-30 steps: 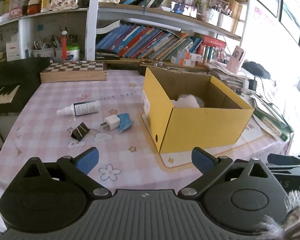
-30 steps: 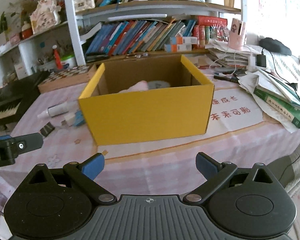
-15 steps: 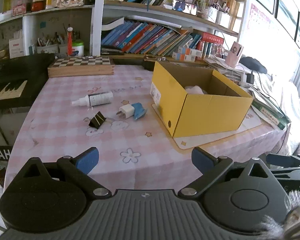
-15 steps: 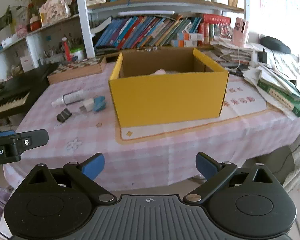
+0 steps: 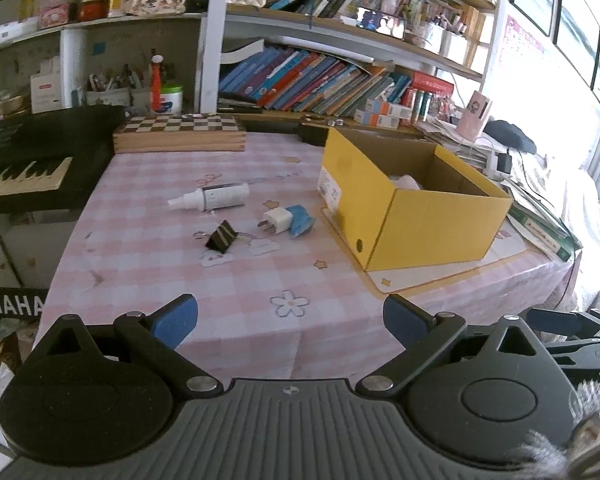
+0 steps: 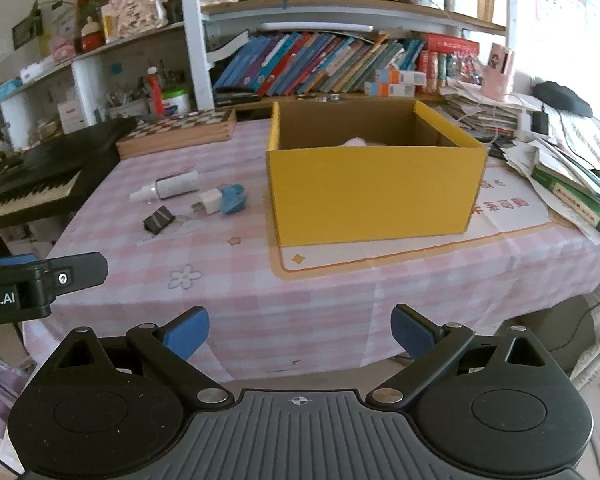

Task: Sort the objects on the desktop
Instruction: 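Move both tools toward the binder clip and white charger on the table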

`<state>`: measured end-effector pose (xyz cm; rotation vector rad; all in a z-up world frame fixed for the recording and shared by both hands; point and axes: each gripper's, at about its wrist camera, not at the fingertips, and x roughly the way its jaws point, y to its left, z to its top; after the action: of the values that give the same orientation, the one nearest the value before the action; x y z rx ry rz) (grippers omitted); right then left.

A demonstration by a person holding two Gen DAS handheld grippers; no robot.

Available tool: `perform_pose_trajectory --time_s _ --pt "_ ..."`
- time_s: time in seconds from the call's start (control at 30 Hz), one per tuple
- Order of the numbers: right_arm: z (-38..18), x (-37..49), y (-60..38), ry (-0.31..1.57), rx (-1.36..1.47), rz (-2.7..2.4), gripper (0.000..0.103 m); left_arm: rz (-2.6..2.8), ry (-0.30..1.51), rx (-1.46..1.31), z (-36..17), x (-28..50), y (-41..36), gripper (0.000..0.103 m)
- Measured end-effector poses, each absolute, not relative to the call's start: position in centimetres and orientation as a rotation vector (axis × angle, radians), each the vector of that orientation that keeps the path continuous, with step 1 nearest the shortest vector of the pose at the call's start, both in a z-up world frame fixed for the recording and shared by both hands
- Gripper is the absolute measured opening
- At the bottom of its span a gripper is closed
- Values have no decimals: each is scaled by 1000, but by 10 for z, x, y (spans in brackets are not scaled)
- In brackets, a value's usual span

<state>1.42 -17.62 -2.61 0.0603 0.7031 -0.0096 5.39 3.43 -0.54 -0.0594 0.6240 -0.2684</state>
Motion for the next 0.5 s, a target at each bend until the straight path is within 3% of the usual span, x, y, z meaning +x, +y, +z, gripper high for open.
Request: perform_pose_trajectory --time_s 0.5 --pt "-28 22 -130 720 25 85 99 -196 629 -82 -8 48 78 100"
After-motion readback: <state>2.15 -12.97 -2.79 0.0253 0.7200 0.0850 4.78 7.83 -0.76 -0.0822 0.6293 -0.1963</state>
